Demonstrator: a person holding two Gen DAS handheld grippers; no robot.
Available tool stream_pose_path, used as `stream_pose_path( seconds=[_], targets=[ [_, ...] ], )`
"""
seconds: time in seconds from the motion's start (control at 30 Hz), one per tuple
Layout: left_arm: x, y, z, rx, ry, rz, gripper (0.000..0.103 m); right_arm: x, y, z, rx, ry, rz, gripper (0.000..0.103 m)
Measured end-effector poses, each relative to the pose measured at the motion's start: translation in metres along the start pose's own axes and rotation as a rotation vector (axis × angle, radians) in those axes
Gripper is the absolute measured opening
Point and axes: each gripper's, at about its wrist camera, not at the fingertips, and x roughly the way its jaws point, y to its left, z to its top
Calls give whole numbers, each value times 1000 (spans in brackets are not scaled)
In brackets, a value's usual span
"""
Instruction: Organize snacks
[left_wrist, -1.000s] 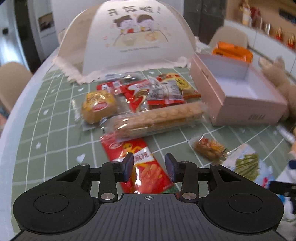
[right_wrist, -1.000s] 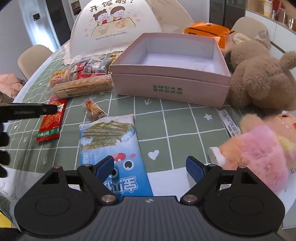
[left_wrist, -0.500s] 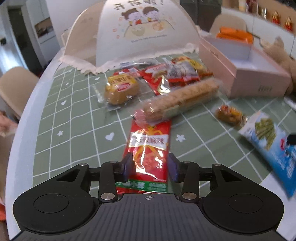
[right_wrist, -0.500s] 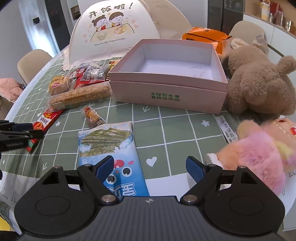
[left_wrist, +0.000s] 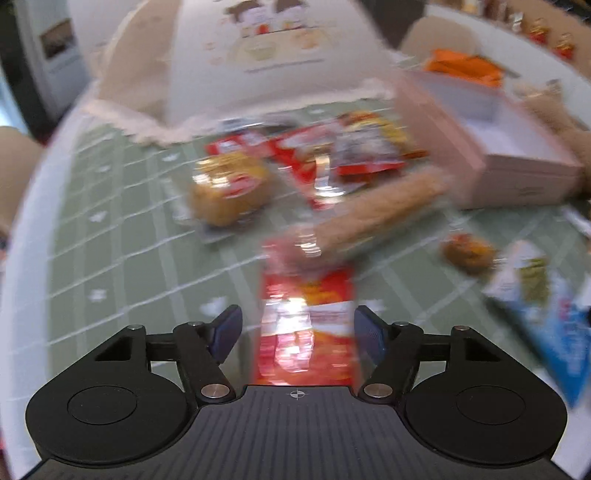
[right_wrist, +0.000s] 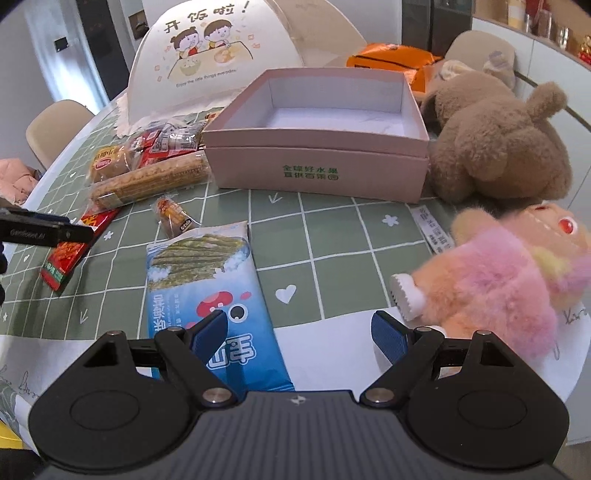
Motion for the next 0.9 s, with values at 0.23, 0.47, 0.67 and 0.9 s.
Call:
stream_pose_path(
  seconds=[0.23,0.47,0.67,0.9],
  targets=[
    [2,7,-4,-80,18,-70,69,8,43,37,-210,-30,146,87],
    [-31,-9,-39,-135,83,-173,55,63,89,86,-310,30,192,86],
    [-48,-33,-65,-83,107,-133,57,91,119,94,-396,99,154,36],
    [-44,-42,-60,-58,99,-122,59,33,104,93,-337,52,272,19]
  ],
)
